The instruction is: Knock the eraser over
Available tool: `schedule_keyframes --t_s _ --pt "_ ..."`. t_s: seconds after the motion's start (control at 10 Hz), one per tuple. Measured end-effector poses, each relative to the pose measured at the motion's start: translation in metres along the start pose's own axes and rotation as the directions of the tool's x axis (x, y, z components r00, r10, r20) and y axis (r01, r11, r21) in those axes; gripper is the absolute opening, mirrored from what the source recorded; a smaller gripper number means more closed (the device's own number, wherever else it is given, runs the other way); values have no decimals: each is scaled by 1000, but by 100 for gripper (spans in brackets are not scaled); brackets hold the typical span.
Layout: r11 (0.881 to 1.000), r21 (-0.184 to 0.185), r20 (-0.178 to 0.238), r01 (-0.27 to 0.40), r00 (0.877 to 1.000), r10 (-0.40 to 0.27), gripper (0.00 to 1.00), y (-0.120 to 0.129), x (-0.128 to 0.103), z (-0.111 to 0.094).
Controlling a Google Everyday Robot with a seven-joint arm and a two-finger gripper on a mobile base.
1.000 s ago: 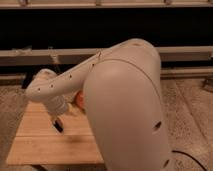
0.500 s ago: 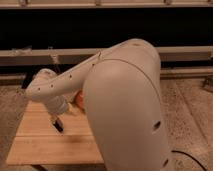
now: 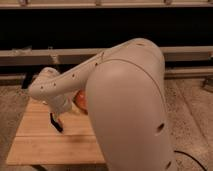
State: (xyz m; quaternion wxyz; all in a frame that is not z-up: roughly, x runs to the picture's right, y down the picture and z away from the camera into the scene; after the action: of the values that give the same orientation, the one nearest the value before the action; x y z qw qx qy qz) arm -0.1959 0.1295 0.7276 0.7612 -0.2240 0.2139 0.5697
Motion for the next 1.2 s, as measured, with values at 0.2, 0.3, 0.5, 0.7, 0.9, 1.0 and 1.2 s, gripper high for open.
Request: schedule_keyframes --t_s 0.2,0.3,0.5,0.7,0.9,1.0,1.2 --pt "1000 4 -3 -23 1000 23 65 -7 -4 3" --pt "999 3 -6 -35 999 35 65 -10 -7 9" --pt "999 11 -20 -45 999 45 65 -12 -10 29" --pt "998 25 -41 -50 998 51 65 -11 -11 51" --pt "998 30 -59 -50 997 51 65 -10 -13 65" --pt "999 21 -65 -42 997 43 65 -6 -14 70" --pt "1000 -3 -64 -17 998 17 65 6 -19 70"
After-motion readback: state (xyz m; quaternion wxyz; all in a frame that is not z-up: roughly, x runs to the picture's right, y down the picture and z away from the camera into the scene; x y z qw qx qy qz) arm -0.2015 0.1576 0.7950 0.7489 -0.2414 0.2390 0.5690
